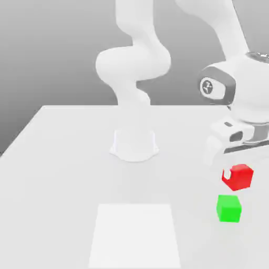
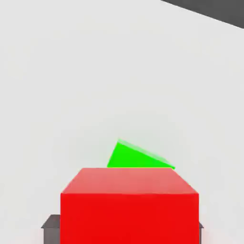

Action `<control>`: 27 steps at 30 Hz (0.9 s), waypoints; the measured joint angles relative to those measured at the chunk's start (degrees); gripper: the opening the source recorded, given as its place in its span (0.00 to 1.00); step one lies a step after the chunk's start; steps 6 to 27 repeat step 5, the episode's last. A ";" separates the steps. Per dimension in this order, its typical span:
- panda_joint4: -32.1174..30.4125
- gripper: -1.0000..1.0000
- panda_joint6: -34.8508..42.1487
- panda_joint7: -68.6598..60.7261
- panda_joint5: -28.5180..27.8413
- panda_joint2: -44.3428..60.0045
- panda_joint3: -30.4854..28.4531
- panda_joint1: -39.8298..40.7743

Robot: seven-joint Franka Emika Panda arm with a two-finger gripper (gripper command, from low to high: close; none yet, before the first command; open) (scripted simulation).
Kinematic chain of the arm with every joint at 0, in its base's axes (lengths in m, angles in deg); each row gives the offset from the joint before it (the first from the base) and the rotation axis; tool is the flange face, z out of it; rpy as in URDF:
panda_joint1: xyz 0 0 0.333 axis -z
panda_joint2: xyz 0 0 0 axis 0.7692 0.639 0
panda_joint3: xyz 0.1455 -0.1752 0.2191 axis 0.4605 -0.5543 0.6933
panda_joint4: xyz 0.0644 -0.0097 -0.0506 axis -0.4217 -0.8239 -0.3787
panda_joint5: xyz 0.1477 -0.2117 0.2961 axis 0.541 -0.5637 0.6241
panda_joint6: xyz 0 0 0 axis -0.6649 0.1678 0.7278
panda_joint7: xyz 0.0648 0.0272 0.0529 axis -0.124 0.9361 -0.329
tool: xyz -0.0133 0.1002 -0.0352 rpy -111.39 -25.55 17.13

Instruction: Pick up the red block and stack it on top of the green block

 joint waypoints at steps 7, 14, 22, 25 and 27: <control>0.16 1.00 -4.70 2.11 -2.81 5.05 -1.31 -0.50; 0.16 1.00 -4.70 2.11 -2.81 5.05 -1.31 -0.50; 0.16 1.00 -4.70 2.11 -2.81 5.05 -1.31 -0.50; 0.16 1.00 -4.70 2.11 -2.81 5.05 -1.31 -0.50; 0.16 1.00 -4.70 2.11 -2.81 5.05 -1.31 -0.50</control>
